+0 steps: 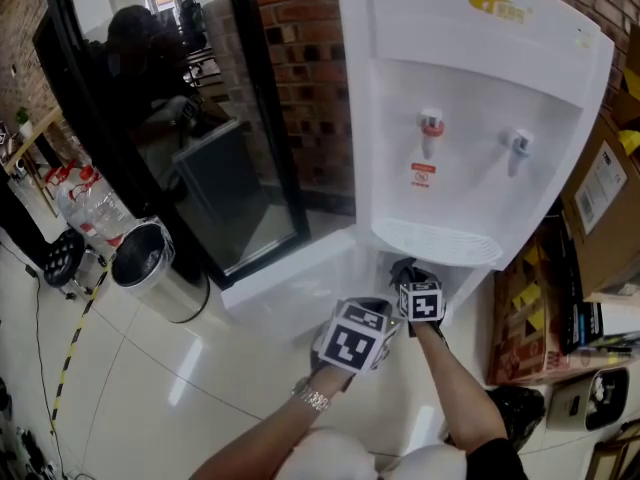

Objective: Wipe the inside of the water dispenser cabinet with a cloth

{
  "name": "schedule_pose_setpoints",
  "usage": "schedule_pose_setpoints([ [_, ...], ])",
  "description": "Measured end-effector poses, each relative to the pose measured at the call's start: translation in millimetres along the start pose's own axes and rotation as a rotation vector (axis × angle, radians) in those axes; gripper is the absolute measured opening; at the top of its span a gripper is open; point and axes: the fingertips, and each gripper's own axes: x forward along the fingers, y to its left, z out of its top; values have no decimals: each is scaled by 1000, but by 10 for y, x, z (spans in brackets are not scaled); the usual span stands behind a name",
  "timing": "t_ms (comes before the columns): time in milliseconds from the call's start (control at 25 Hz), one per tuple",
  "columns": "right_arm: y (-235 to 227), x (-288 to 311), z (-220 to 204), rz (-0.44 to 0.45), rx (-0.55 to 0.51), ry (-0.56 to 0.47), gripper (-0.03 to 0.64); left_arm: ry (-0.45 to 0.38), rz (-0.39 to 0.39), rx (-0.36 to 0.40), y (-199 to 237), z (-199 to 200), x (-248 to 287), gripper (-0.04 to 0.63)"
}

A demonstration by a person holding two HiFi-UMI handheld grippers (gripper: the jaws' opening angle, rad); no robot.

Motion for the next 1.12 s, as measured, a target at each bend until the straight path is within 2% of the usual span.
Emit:
schedule_pose_setpoints([
  [120,-496,9,-74,-134,61,2,12,3,12,6,66,-22,-84,2],
  [240,-669,107,-276,-165,79,52,12,1,21,-3,131,-36,-146,2],
  [320,-587,186,-371,-135,62,81,12,0,22,-4,151,-37,-164,2],
  [520,8,263,-491,43,13,137,12,-1,4,-6,90,-26,-121,2],
  [640,390,194,-385,139,-12,115,12,-8,-12,-4,18,8,-97,2],
  [720,463,186,-397,156,-11,118,12,-13,-21,-5,-16,24,-90,2],
  [840,215,151,-250,74,5,71,12,-12,-27,-6,-22,17,-91,2],
  [960,-320,114,-209,-65,97,44,12,-20,-27,-8,-1,37,-132,2],
  [1040,-625,107,-335,-132,158,70,12,-25,-28,-8,6,52,-159,2],
  [1120,-767,134,-502,-159,163,110,12,-23,-30,-6,1,47,-175,2],
])
